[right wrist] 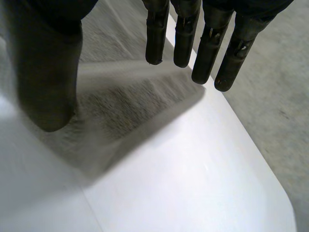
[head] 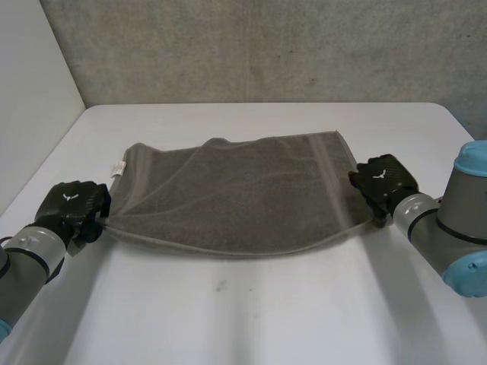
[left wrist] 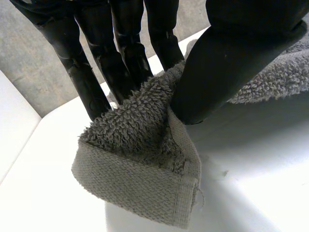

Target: Fold the towel.

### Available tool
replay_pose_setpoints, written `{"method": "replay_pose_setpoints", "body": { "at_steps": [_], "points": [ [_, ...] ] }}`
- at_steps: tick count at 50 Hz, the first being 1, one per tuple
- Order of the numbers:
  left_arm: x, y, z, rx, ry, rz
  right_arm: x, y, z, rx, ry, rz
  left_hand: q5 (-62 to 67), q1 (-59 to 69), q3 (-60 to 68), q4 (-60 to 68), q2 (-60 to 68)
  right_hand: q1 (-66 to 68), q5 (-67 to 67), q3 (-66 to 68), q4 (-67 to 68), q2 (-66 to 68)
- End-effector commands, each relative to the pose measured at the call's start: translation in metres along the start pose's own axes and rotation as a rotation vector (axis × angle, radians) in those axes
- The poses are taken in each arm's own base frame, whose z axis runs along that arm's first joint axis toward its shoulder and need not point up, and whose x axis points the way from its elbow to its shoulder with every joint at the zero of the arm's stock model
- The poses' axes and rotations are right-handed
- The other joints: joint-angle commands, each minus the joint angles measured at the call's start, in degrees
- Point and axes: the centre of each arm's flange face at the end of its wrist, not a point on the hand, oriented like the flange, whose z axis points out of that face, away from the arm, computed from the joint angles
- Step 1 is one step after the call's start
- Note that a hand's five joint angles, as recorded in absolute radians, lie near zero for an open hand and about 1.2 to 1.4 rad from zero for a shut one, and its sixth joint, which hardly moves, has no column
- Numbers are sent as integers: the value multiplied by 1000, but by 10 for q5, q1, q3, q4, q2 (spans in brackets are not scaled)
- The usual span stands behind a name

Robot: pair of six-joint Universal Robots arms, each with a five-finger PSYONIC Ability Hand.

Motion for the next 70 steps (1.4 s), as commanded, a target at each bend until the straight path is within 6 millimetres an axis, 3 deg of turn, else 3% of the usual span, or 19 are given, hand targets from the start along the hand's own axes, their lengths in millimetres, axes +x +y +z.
{"method": "replay_pose_setpoints", "body": {
  "at_steps": [1,9,15,20,36,44,55,70],
  "points": [
    [-1,0,0,-1,-2,0,10,-10,-9,50,-16,13,116,121,104,103,103,-5,2,-3,-2,-13],
    [3,-9,-1,27,8,7,4,-25,-29,83,-93,13,116,121,104,103,103,-11,-3,-8,-7,-18],
    [7,-24,-6,82,14,25,-6,-21,-41,39,-184,41,116,121,104,103,103,-6,2,-3,-2,-13],
    [5,-29,-4,99,9,-2,-17,-10,-37,6,-225,52,116,121,104,103,103,-6,2,-3,-2,-13],
    [-3,-38,1,73,9,-102,-27,15,-34,-74,-261,102,116,121,104,103,103,20,27,22,24,12],
    [-6,-50,6,69,14,-173,-35,24,-22,-103,-269,274,116,121,104,103,103,33,41,36,37,26],
    [-7,-69,14,66,30,-262,-46,0,-22,-57,-281,516,116,121,104,103,103,20,27,22,24,12],
    [2,-102,12,108,63,-303,-107,-59,-25,55,-439,671,116,121,104,103,103,21,29,24,25,14]
  ]
}}
